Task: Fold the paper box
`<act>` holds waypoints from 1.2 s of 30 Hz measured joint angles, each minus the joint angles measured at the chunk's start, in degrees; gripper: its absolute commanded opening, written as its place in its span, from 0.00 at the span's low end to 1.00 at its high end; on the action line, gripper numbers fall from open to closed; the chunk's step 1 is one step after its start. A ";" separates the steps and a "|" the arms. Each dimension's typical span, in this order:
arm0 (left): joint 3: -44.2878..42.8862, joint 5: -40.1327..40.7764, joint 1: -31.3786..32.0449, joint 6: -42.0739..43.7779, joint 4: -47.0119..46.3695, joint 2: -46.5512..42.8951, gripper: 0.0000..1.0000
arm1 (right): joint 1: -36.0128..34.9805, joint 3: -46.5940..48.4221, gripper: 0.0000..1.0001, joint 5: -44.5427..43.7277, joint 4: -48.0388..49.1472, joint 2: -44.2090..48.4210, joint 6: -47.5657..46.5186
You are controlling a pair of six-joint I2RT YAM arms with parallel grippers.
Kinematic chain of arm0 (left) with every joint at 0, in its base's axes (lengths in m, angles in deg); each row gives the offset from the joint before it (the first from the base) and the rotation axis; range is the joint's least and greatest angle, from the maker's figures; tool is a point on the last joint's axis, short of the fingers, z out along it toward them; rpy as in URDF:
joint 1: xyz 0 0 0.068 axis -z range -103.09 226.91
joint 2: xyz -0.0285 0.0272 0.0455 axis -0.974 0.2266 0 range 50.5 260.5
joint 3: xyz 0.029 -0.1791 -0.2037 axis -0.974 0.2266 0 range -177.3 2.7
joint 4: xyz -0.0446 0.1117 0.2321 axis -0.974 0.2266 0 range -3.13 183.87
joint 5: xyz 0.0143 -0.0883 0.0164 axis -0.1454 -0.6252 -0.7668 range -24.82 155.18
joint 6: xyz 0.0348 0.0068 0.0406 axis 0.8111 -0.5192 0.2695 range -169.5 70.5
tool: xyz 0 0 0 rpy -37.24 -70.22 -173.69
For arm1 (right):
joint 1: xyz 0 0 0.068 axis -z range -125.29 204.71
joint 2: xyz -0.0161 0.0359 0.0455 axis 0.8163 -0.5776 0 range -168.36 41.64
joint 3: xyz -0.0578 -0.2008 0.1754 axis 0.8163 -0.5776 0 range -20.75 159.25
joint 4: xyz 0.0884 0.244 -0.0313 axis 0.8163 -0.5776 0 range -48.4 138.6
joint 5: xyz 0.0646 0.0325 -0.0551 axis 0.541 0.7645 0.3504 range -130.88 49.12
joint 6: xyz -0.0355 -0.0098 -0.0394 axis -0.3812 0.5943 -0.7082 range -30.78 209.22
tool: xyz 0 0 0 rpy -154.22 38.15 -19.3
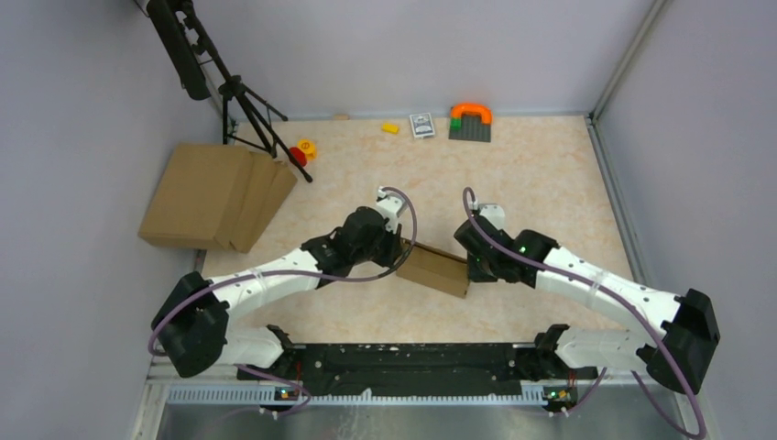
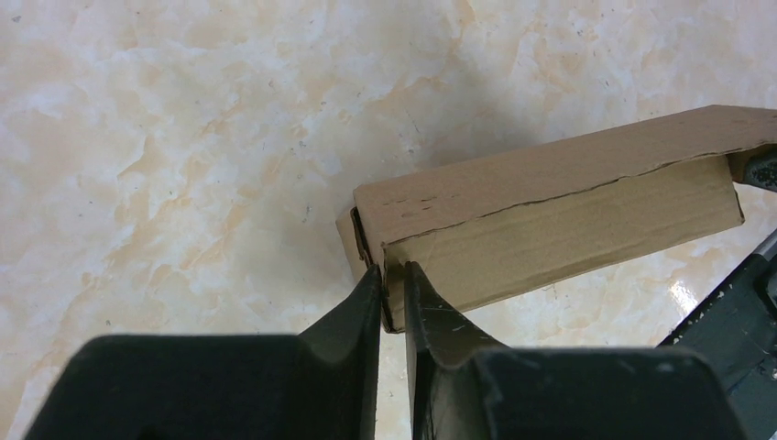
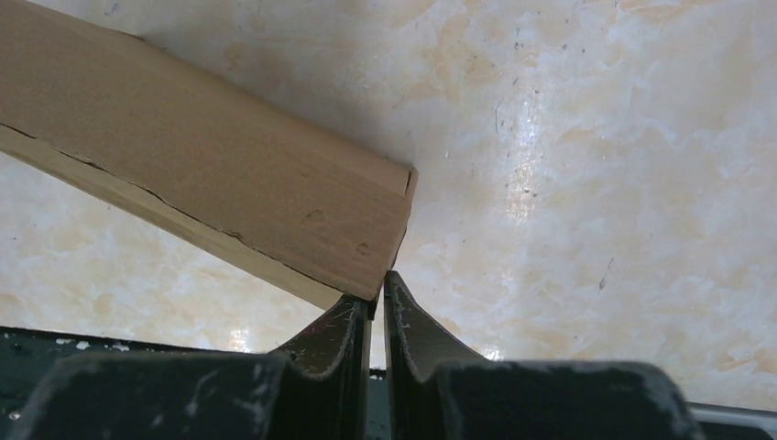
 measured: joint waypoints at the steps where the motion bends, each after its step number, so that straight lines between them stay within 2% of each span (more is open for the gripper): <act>1: -0.09 0.09 0.00 0.00 -0.13 0.22 0.15 | 0.00 -0.17 0.08 0.04 0.11 0.04 0.04; 8: -0.44 1.66 0.09 -0.02 -0.66 1.11 0.09 | 0.72 -0.61 0.08 1.31 0.57 0.11 0.39; 36: -3.58 7.98 3.06 1.36 -0.98 5.20 0.07 | 7.80 -3.21 0.07 10.93 2.29 4.04 -0.98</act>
